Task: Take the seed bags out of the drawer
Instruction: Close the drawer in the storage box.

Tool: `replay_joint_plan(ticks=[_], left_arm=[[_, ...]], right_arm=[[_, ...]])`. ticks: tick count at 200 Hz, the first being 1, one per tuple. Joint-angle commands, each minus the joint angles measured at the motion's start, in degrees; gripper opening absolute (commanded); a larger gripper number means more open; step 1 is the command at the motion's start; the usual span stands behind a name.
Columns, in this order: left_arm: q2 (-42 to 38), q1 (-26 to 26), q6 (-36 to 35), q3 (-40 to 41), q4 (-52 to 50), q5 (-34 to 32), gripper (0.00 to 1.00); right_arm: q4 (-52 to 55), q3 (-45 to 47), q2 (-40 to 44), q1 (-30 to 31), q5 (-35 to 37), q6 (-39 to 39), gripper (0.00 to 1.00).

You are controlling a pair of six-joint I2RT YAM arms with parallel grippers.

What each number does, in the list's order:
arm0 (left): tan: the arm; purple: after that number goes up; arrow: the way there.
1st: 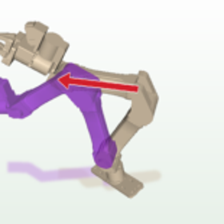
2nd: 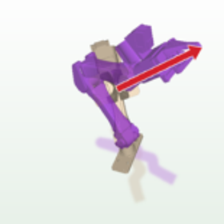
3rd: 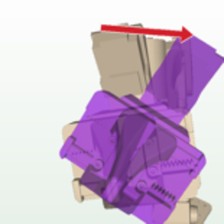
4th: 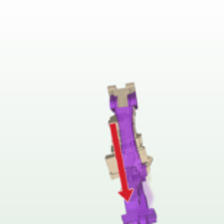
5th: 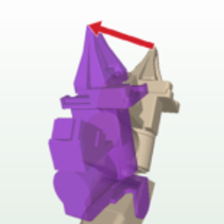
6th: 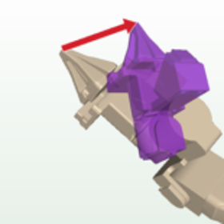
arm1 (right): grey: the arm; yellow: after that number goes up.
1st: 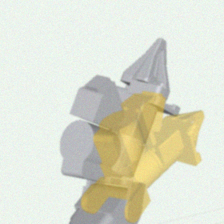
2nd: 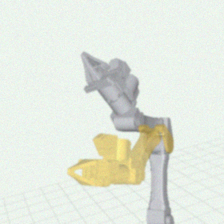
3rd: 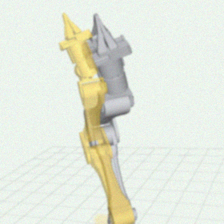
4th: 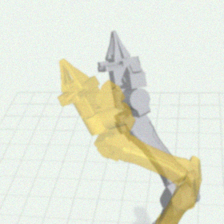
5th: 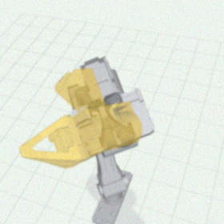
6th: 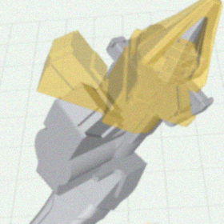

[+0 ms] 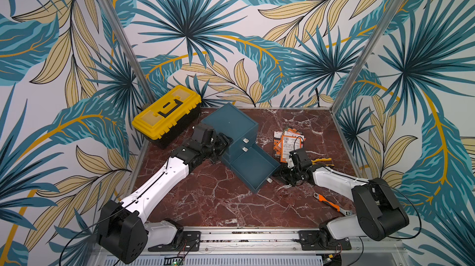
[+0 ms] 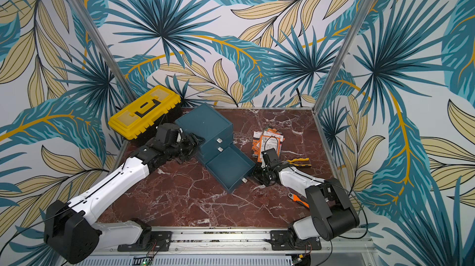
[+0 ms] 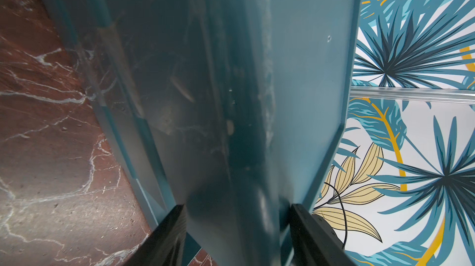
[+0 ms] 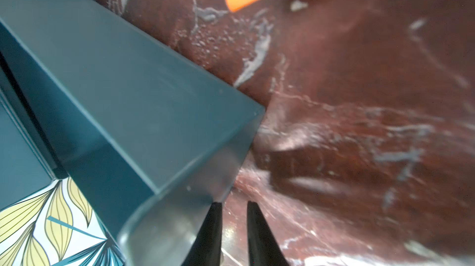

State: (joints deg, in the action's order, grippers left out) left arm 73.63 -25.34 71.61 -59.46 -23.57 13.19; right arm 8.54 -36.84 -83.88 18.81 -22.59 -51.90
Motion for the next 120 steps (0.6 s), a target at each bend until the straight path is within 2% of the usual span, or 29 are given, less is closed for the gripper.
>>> replay_joint_plan(ticks=[1,120], left_arm=[[0.2,0.4,0.1,3.0,-2.5,-1.3,0.67],[-0.6,0.4,0.4,2.7,-2.7,-0.6,0.67]], right_arm=[[-2.7,-1.9,-2.3,0.6,-1.6,-1.5,0.21],[-12.6,-14.0,-16.3,3.9,-4.3,-11.4,0.21]])
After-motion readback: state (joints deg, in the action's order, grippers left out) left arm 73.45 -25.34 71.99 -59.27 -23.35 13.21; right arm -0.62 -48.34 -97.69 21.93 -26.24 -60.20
